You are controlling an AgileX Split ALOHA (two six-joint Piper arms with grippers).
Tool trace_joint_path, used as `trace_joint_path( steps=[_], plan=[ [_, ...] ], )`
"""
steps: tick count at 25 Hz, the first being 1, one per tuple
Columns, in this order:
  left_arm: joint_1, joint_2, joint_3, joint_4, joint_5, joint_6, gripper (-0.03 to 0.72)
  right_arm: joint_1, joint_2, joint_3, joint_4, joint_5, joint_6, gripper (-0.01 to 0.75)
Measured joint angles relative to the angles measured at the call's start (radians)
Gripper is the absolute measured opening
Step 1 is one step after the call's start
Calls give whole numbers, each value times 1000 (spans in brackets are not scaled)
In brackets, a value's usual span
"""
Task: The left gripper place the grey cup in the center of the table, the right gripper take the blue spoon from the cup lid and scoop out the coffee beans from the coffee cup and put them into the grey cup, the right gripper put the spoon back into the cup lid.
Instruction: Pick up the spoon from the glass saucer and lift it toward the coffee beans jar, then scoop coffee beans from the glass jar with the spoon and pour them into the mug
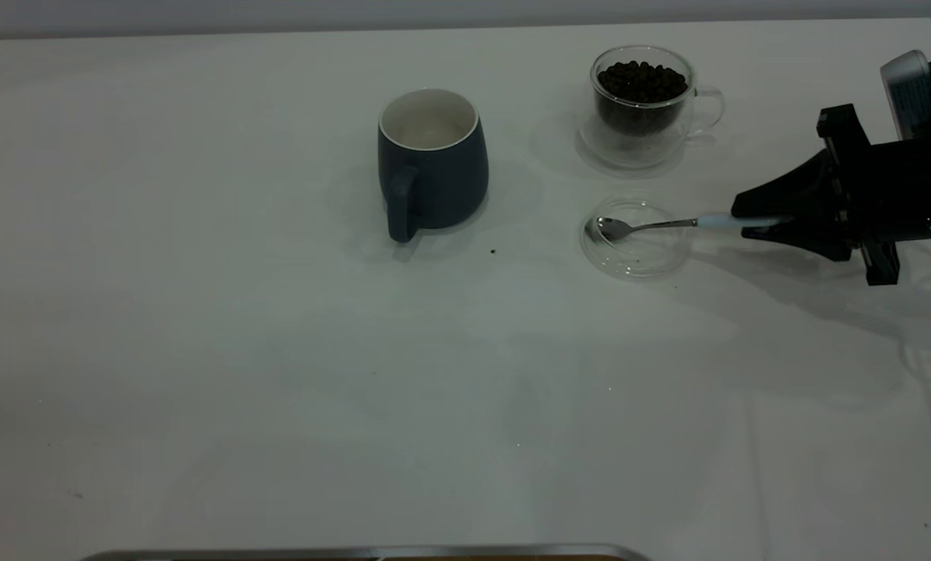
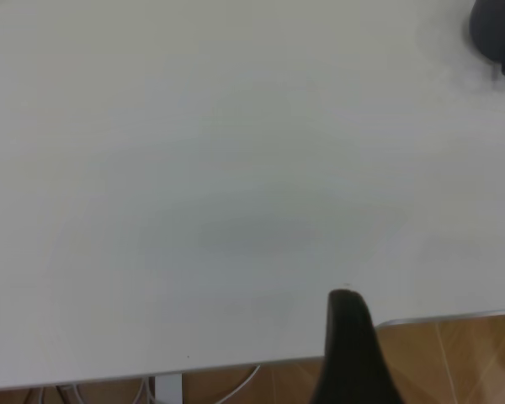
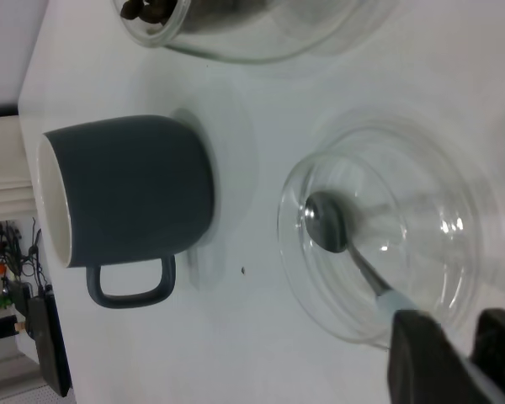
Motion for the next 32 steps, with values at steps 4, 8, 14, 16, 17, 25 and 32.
trace_joint_path(
  steps=[4, 8, 14, 16, 17, 25, 32],
  plan=[
    [0, 0, 0, 0, 0, 0, 567, -1, -2, 0, -25, 23, -18, 107],
    [0, 0, 0, 0, 0, 0, 567, -1, -29, 0, -87, 25, -18, 107],
    [0, 0, 0, 0, 0, 0, 567, -1, -119, 7, -164, 23, 31, 107],
    [0, 0, 0, 0, 0, 0, 567, -1, -163, 22, -175, 21, 36, 107],
    [0, 0, 0, 0, 0, 0, 567, -1, -186, 30, -177, 16, 39, 107],
    [0, 0, 0, 0, 0, -1, 567, -1, -358, 59, -75, -67, -76, 107],
    [0, 0, 0, 0, 0, -2, 567, 11, -377, -39, -15, -141, -198, 107]
  ],
)
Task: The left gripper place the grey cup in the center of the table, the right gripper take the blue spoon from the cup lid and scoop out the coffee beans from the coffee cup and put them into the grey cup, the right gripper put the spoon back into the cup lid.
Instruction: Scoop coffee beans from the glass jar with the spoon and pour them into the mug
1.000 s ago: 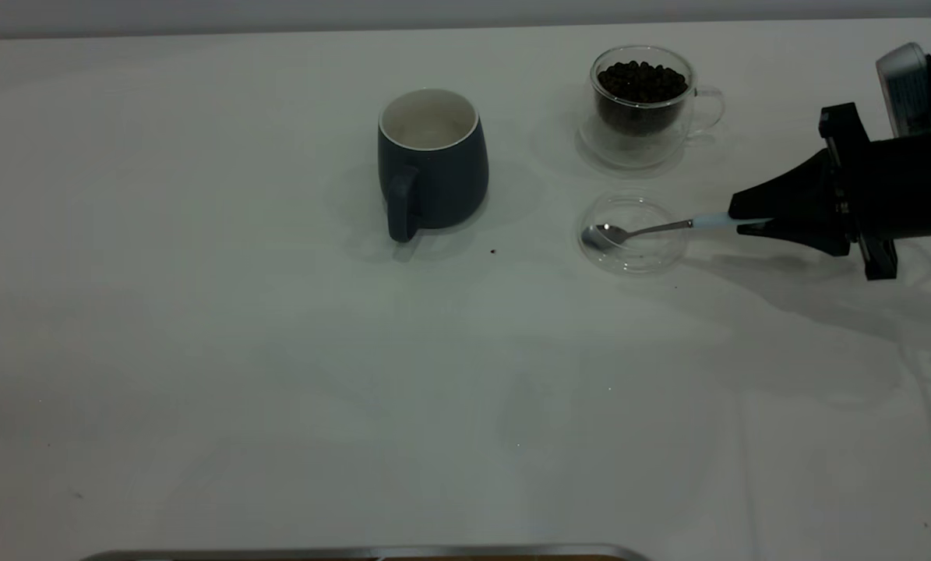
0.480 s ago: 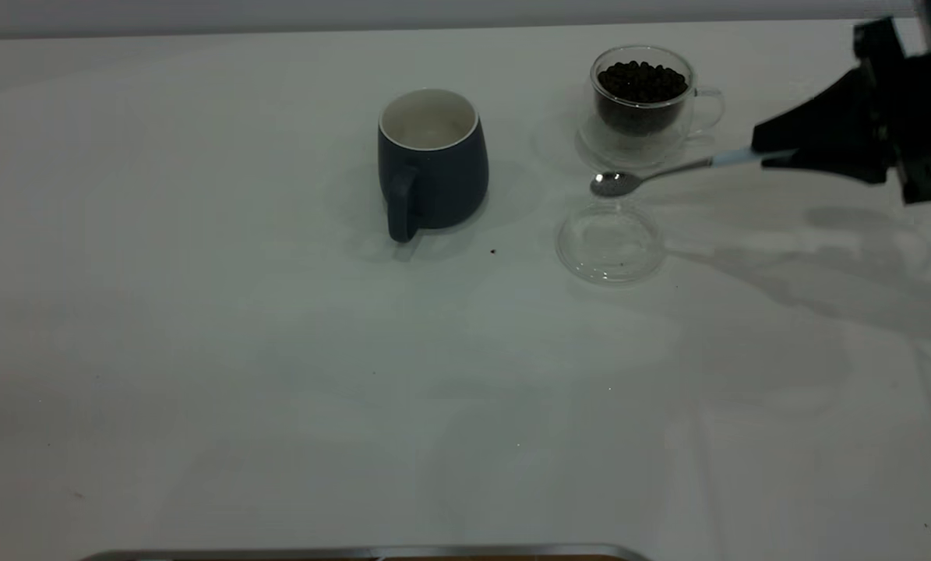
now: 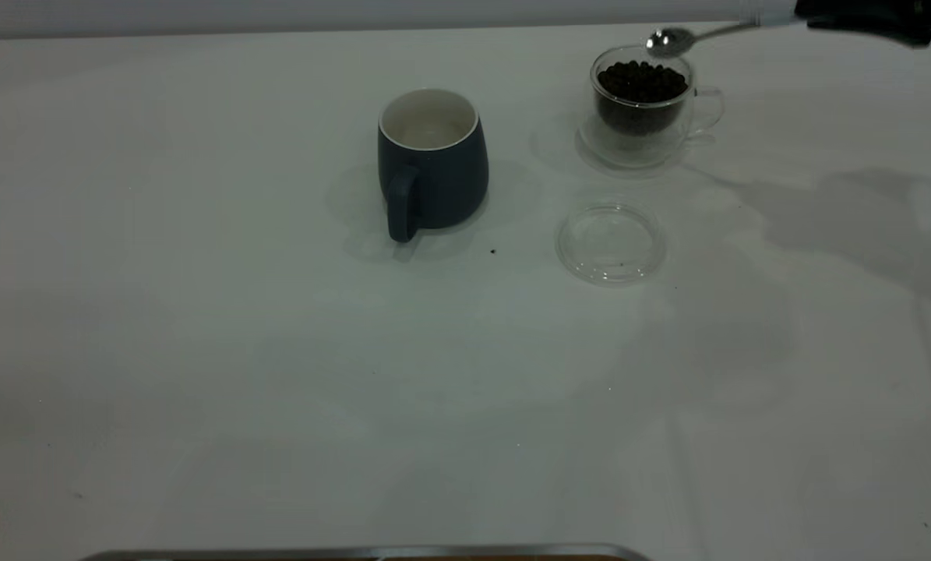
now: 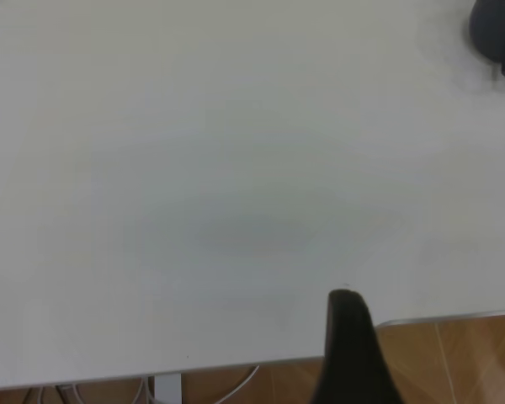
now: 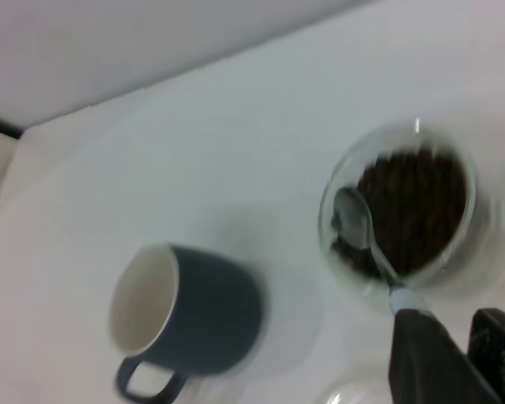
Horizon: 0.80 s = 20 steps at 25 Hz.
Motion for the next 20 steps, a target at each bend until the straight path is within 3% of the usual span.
trace_joint_path(
  steps=[10, 20],
  plan=[
    [0, 0, 0, 0, 0, 0, 567, 134, 0, -84, -32, -330, -58, 107],
    [0, 0, 0, 0, 0, 0, 567, 177, 30, -95, 9, -369, -81, 107]
  ],
)
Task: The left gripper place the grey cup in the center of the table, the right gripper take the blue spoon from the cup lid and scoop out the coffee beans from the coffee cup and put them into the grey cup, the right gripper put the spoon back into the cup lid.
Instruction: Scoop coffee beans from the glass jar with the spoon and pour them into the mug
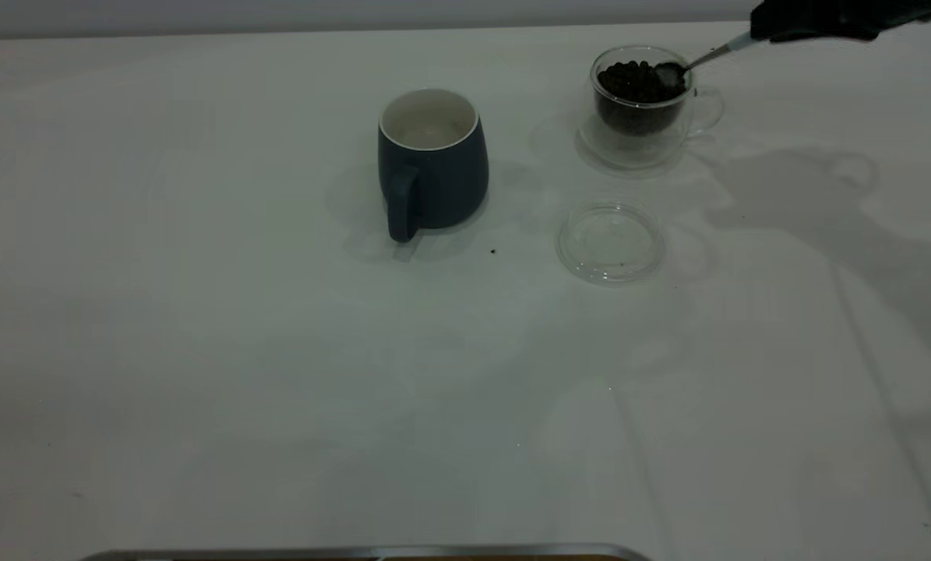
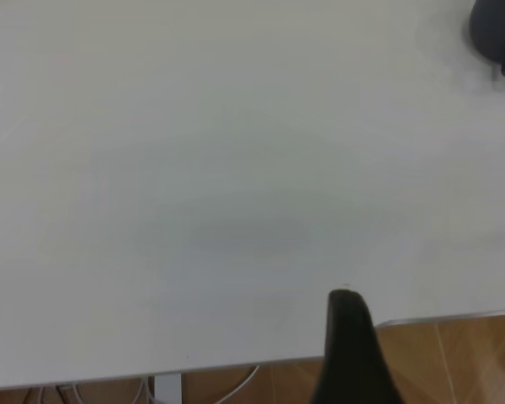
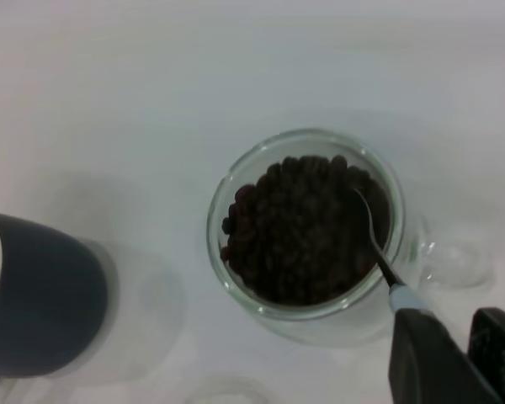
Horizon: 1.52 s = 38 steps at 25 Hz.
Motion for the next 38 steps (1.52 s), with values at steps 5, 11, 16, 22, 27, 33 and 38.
trace_joint_path(
  steps=[5, 11, 16, 22, 27, 33, 38],
  plan=[
    [0, 0, 0, 0, 0, 0, 567, 0, 53, -3, 4, 51, 55, 107],
    [0, 0, 0, 0, 0, 2, 567, -11, 60, -8, 4, 94, 146, 107],
    [0, 0, 0, 0, 0, 2, 567, -53, 69, -8, 4, 158, 191, 107],
    [0, 0, 0, 0, 0, 2, 567, -127, 149, -15, 4, 322, 241, 107],
    [0, 0, 0, 0, 0, 2, 567, -177, 201, -17, 4, 440, 252, 107],
    [0, 0, 0, 0, 0, 2, 567, -204, 219, -17, 4, 494, 257, 107],
    [0, 0, 0, 0, 0, 2, 567, -207, 219, -28, 4, 511, 270, 107]
  ],
)
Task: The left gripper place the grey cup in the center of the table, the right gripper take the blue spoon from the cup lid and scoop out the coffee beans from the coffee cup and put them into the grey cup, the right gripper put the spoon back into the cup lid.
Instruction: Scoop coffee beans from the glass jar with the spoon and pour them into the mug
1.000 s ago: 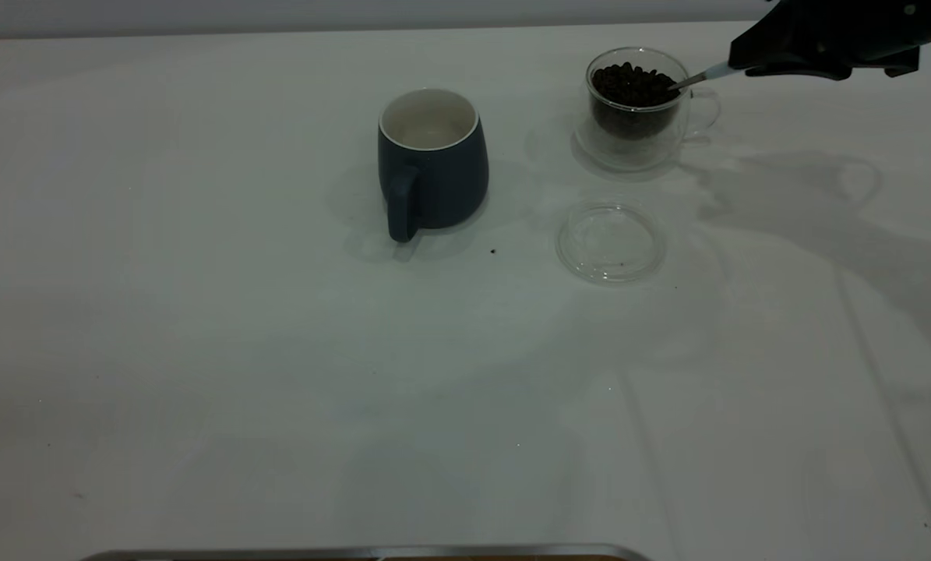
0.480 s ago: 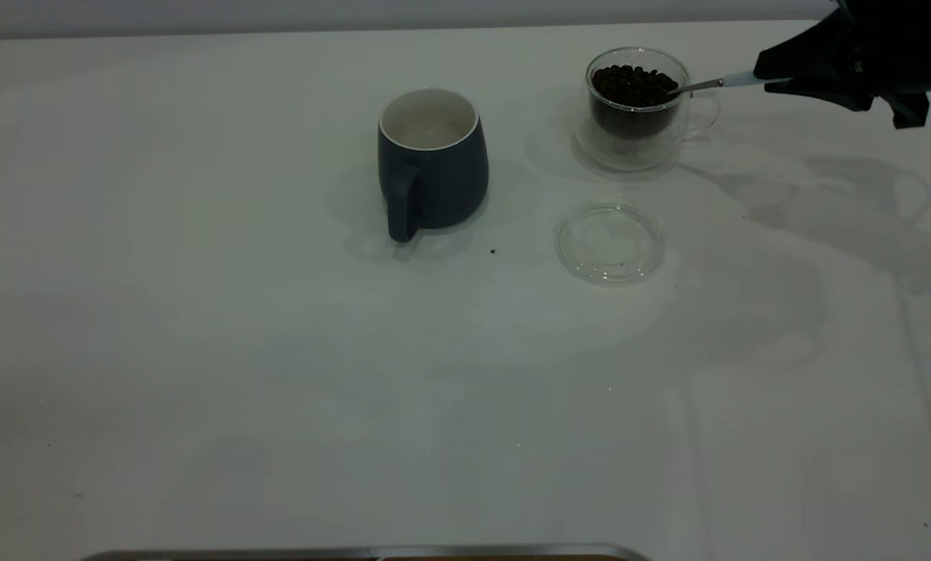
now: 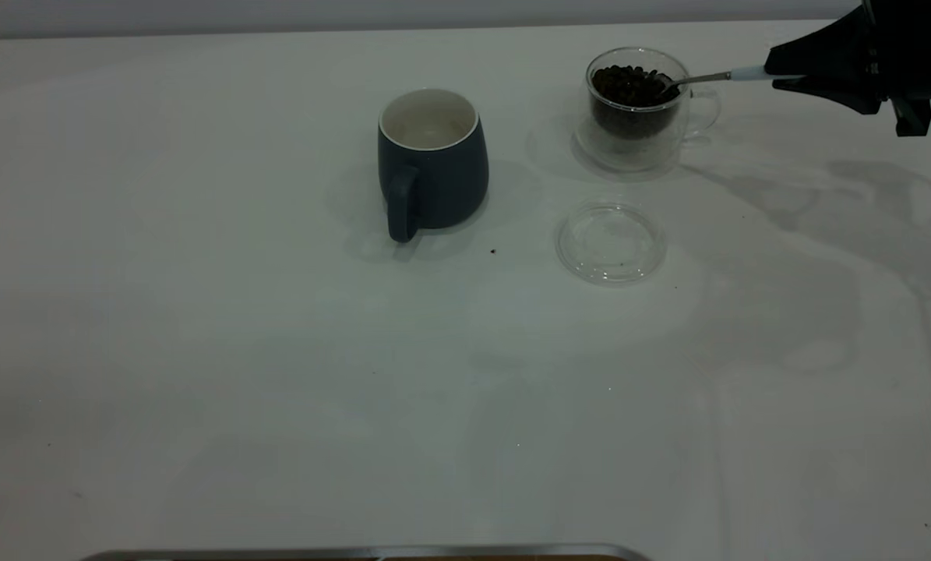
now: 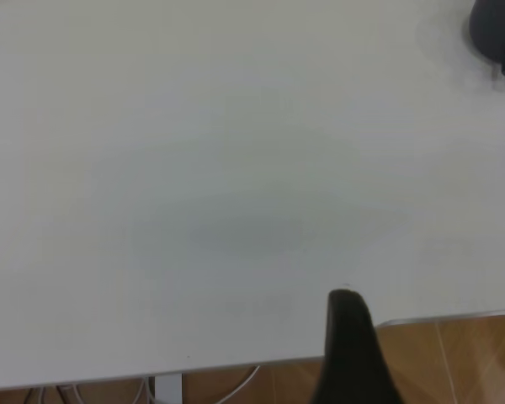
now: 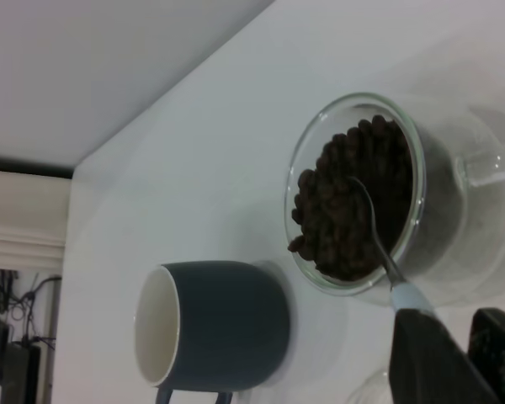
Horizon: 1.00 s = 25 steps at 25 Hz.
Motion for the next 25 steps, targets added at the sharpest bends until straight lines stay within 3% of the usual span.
trace_joint_path(
  steps=[17, 25],
  plan=[
    [0, 0, 0, 0, 0, -2, 567, 0, 0, -9, -2, 36, 110, 107],
    [0, 0, 0, 0, 0, -2, 567, 0, 0, -9, -3, 110, 152, 107]
  ],
)
